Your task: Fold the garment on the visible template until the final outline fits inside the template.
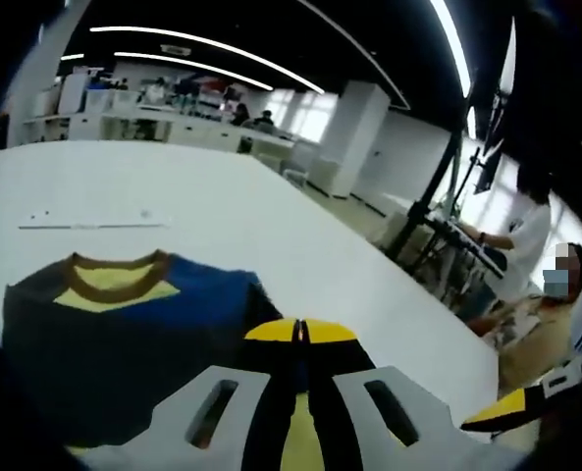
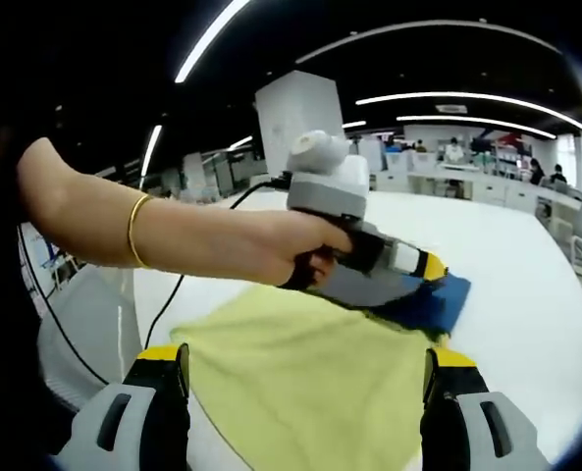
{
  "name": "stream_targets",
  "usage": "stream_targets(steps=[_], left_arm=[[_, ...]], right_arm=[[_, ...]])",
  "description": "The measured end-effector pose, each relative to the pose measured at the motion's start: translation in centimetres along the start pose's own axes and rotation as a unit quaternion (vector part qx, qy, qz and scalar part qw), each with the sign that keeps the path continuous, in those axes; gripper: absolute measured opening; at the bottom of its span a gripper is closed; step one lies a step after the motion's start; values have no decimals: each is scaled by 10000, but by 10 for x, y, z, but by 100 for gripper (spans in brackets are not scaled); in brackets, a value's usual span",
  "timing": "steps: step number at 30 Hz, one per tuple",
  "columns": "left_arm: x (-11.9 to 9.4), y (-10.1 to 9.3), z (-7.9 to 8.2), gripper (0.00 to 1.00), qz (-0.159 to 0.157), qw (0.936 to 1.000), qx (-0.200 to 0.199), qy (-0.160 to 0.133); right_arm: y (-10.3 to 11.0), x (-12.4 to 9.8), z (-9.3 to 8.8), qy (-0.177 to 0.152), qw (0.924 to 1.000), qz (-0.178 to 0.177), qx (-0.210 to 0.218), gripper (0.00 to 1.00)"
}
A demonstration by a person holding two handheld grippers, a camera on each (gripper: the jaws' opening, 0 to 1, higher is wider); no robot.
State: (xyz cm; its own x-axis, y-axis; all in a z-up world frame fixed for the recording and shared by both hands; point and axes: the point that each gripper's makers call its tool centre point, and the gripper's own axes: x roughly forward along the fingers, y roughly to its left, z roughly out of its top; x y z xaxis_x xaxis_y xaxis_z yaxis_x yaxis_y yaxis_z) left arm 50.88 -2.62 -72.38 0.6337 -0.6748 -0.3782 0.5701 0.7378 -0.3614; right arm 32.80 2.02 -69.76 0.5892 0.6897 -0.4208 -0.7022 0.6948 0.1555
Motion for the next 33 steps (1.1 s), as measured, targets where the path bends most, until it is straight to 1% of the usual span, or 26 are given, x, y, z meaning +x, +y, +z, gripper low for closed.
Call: stream_targets(steps=[2, 3, 6, 8, 9, 10, 11, 13, 14, 15, 21, 23, 29, 31, 33], left_arm=[[-2, -1, -2, 4, -13, 9998, 195, 31], [-3, -1, -2, 9, -25, 9997, 238, 15], [-8, 1, -1, 22, -140, 9996, 194, -123], [-14, 7, 1, 31, -89, 9994, 270, -199], [-18, 11, 2, 34, -80, 9994, 192, -282], [-20, 11, 3, 38, -123, 9993, -10, -354], [-22, 13, 2, 44, -153, 9991, -188, -355], [-28, 23, 3, 53, -38, 9992, -16, -407], [-31, 26, 2, 59, 3, 9992, 108, -394], [-35, 29, 1, 62, 47, 9991, 205, -355], [-53, 35, 1, 76, 9, 9979, 536, -372], [-57, 38, -2, 78, 51, 9976, 637, -266], [-74, 42, -4, 89, 63, 9957, 899, -211], [-80, 43, -5, 91, 25, 9946, 1017, -199], [-87, 42, -7, 95, -14, 9934, 1130, -190]], right_arm=[[-1, 0, 0, -1, 10000, -5, 5, 99], [-1, -1, 0, -5, 10000, -8, 2, 99], [-2, 0, 1, -15, 10000, 1, 6, 99], [-2, -1, 2, -12, 10000, 44, 3, 99], [-1, -1, 2, 1, 10000, 61, -8, 99], [-2, -1, 2, 5, 10000, 65, -18, 99], [-2, -1, 2, 16, 10000, 68, -26, 99], [-2, -1, 1, 55, 9999, 99, -47, 99], [-2, -1, 1, 71, 9999, 110, -56, 99], [-2, -1, 0, 91, 9999, 118, -68, 99], [-5, -2, -3, 210, 9996, 142, -121, 99], [-7, -3, -3, 229, 9996, 125, -138, 99], [-9, -6, -7, 350, 9991, 157, -156, 99], [-9, -6, -10, 426, 9988, 182, -154, 99], [-9, -7, -16, 578, 9979, 213, -203, 99]])
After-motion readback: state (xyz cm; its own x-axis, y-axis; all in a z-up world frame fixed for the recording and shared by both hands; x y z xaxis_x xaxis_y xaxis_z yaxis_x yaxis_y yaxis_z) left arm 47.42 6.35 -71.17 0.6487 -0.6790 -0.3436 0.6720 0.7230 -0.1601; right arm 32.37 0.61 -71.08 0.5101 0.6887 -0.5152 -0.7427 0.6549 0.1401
